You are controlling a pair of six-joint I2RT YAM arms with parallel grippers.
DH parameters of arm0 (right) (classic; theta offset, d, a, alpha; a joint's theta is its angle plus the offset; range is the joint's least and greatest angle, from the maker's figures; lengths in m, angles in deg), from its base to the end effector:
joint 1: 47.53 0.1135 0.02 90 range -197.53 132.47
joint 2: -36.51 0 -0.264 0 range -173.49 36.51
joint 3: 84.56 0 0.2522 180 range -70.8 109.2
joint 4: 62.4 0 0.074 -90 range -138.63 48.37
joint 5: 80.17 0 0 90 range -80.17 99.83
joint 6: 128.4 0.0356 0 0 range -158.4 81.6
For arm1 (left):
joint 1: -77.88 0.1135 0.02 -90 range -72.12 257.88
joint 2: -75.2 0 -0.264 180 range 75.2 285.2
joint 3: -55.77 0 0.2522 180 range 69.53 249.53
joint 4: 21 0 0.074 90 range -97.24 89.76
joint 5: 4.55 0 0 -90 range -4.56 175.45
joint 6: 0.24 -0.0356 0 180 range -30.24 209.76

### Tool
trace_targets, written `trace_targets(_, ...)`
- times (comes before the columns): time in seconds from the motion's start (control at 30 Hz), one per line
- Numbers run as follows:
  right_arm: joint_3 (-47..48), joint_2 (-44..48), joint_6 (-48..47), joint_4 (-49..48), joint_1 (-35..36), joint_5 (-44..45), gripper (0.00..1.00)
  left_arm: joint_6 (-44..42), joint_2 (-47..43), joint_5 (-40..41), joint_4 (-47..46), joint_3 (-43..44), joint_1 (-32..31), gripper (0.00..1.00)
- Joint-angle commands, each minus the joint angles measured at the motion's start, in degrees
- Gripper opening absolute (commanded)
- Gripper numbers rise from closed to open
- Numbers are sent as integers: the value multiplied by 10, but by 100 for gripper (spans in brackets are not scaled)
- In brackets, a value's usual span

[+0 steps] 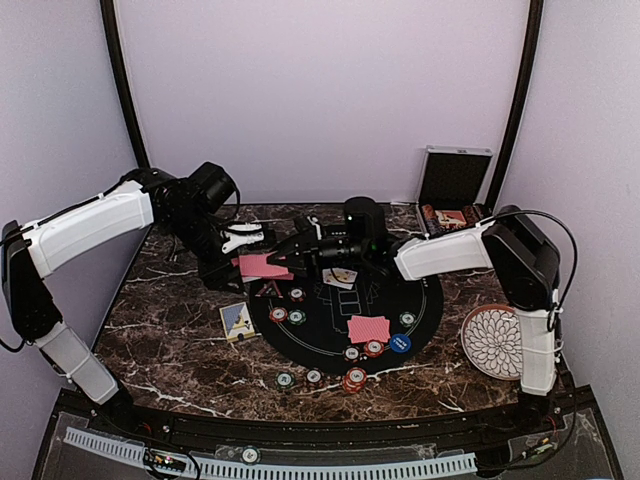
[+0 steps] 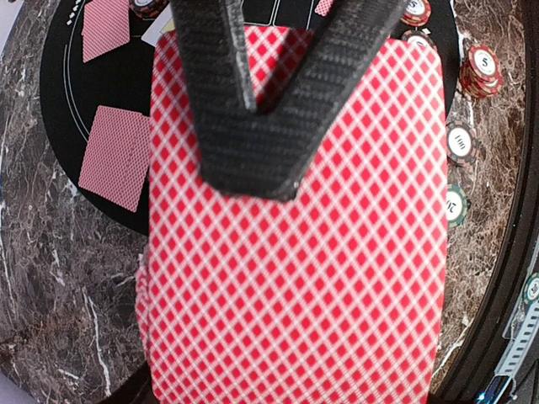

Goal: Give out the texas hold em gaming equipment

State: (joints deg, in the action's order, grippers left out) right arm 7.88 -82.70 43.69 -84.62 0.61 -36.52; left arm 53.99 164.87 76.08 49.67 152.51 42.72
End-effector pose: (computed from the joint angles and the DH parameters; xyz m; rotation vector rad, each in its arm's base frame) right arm 0.2960 0.3689 0.2225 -0.1828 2.2738 2.1595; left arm 0.2561 -0.1874 0.3108 1.5923 2.1467 -0.2157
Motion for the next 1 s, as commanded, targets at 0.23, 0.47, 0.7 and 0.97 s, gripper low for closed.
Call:
trace_targets(0.23,-17,52,-57,66,-23,-27,0,-2,-21,19,-4,-18,4,0)
trace_targets(0.47,-24,81,-110,139,-44,-30,0,-3,-25,28,-5,-26,4,0)
trace_targets(0.7,38,110,-291,416,-83,34,0,-3,-29,31,-3,-27,4,0)
trace_targets(0.97,209,72,-538,797,-90,365,0,0,-30,26,-4,-31,4,0)
